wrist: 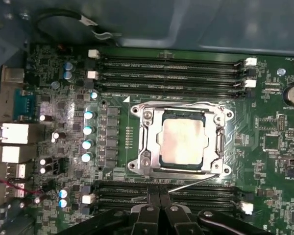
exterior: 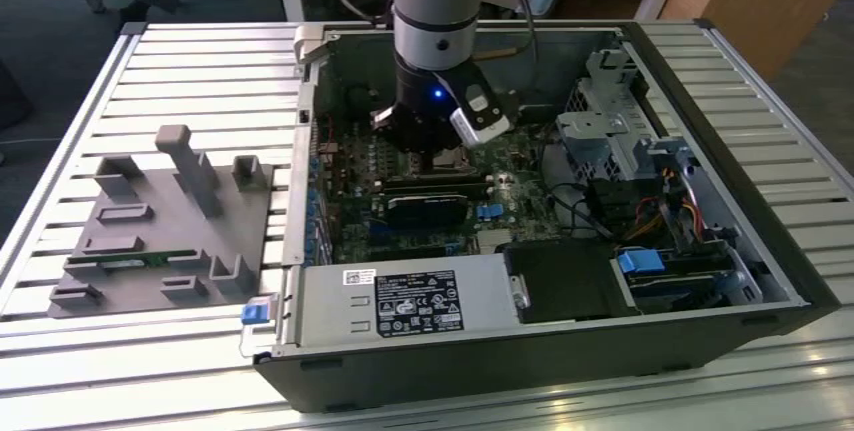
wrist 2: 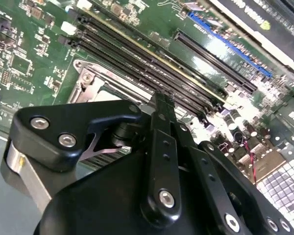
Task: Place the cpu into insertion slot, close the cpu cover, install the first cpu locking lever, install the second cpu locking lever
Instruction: 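Install the second cpu locking lever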
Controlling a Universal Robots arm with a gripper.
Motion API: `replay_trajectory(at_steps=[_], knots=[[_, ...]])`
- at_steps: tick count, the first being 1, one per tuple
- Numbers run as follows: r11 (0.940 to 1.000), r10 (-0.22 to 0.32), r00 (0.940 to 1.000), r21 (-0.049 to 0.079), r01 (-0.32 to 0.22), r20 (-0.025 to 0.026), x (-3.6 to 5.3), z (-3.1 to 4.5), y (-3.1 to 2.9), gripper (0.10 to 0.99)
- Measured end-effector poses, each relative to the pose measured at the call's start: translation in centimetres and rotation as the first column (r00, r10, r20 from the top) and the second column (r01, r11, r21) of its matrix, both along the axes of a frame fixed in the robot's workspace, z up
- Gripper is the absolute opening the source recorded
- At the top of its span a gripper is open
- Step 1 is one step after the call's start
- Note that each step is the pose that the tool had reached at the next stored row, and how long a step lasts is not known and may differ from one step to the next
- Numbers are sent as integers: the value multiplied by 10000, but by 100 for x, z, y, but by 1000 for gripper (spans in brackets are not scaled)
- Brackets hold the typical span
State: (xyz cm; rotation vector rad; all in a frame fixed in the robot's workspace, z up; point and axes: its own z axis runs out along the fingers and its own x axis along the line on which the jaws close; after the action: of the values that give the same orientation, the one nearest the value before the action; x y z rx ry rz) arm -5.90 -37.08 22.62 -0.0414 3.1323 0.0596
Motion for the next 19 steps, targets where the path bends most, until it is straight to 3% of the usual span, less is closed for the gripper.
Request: replay_trajectory(at_steps=[5, 12, 17, 19], knots=[[10000, 1, 10000, 36, -1, -1, -22, -33, -10, 106], [10000, 2, 10000, 83, -2, -1, -59, -139, -15, 106], [9999, 1, 10000, 157, -1, 0, -83, -145, -92, 106], [9997, 2, 10000, 241, -2, 1, -89, -148, -118, 106]])
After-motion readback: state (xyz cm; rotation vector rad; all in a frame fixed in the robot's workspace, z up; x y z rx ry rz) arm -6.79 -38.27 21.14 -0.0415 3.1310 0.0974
